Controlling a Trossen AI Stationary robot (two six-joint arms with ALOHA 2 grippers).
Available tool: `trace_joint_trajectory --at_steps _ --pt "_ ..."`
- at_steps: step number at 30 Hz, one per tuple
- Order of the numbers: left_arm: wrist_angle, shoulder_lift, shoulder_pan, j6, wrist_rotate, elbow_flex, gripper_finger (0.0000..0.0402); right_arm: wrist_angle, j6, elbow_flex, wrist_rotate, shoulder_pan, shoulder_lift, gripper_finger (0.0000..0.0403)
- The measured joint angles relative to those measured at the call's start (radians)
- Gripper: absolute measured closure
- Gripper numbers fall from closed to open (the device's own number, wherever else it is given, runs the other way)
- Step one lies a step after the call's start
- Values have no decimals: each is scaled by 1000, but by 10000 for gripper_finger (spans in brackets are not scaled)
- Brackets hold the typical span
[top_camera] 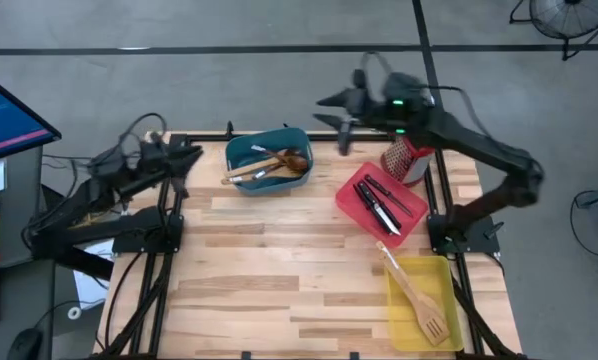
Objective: Pick & Place Kitchen Items
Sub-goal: Return to Home Position
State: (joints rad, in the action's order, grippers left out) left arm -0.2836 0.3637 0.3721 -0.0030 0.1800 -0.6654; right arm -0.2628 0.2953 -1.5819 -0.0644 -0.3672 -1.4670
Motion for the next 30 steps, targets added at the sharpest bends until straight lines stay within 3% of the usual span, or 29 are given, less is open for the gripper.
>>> trace_joint_trajectory --at_steps 3,6,17,23,30 --pt "-32 -77 0 3 3 0 390 -48 0 67 -47 -7 137 309" --pt "-56 -139 0 3 -3 2 394 -34 0 183 -79 -10 279 384" --pt "-37 -280 0 -33 -7 171 400 329 -115 733 -85 -19 675 391" --pt "47 -293 0 -40 -79 260 401 509 -176 955 -92 -35 776 397" --pt "84 -293 0 -60 -84 343 401 687 -219 1148 -95 -35 830 399"
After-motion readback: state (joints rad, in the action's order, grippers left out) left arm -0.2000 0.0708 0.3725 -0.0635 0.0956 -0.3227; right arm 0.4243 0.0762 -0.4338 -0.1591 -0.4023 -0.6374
